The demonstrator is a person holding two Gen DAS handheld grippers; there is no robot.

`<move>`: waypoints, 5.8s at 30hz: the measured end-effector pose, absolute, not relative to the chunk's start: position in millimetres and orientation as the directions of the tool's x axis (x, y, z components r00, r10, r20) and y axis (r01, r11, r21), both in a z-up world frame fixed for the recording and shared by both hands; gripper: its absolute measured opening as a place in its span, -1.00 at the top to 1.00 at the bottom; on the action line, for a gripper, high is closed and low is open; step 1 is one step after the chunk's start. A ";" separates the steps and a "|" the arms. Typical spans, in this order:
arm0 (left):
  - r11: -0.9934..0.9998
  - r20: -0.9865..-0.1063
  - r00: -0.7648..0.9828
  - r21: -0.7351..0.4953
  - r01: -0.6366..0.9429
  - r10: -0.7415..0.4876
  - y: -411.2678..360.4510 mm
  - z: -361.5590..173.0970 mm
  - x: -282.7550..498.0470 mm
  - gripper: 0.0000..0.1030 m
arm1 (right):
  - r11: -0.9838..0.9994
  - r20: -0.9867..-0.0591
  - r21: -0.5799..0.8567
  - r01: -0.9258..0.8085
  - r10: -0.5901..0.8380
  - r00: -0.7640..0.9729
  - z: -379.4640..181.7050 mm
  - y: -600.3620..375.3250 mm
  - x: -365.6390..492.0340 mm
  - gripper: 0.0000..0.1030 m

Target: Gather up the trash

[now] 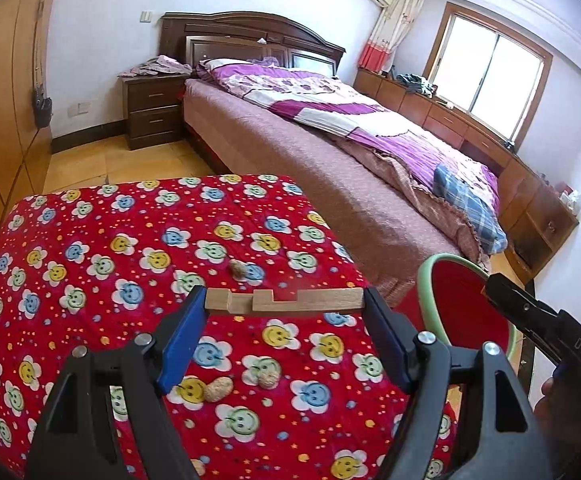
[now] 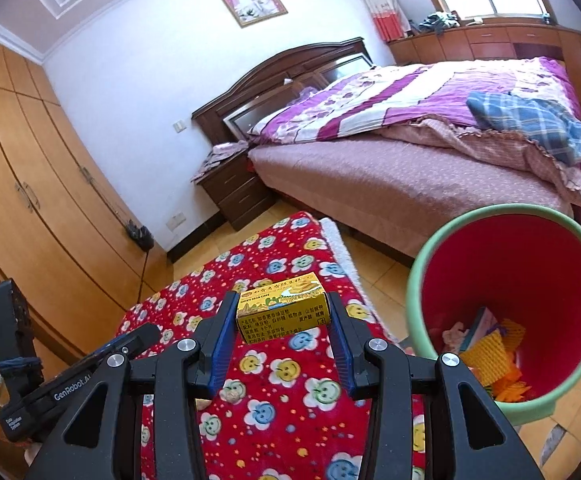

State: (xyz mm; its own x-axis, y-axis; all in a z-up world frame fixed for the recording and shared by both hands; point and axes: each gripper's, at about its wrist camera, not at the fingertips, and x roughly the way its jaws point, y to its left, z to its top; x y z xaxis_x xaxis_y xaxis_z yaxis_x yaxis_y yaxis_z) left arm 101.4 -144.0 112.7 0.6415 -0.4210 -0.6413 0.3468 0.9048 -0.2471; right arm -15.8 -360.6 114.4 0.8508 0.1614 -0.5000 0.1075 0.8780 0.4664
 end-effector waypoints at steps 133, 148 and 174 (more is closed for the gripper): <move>0.983 -0.599 0.782 -0.048 0.176 -0.170 -96.6 55.1 -30.2 -0.59 | 0.972 -0.441 0.208 0.107 -0.004 0.898 58.3 -262.9 -134.9 -0.36; 0.991 -0.582 0.804 -0.024 0.130 -0.119 -86.6 44.3 -43.5 -0.59 | 0.970 -0.452 0.207 0.126 -0.020 0.892 45.5 -258.3 -143.5 -0.36; 0.993 -0.591 0.799 -0.034 0.115 -0.113 -82.9 41.2 -40.1 -0.59 | 0.964 -0.482 0.223 0.144 -0.020 0.876 38.8 -262.9 -139.8 -0.36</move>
